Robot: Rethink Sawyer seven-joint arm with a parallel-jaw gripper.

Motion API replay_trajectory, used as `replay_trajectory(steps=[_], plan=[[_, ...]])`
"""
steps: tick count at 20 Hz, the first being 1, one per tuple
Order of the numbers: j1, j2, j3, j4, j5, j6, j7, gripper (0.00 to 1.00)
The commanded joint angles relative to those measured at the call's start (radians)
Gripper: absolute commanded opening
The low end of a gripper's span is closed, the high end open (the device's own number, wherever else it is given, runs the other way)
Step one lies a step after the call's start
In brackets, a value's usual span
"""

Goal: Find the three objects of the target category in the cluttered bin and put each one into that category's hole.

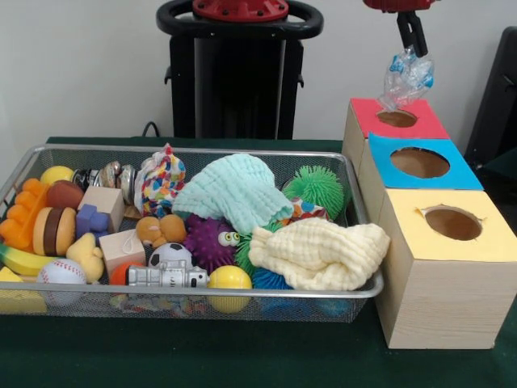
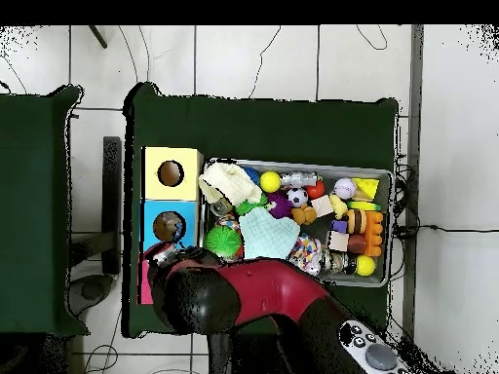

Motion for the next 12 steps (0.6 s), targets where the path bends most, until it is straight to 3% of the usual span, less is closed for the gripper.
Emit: replay_trajectory(steps=[1,12], plan=[[0.014,0.024,-0.089,-0.093,-0.052,-0.068,0.277,0.00],[0.072,0.074,-0.158,-0.120,-0.061,-0.127,0.278,0.00]])
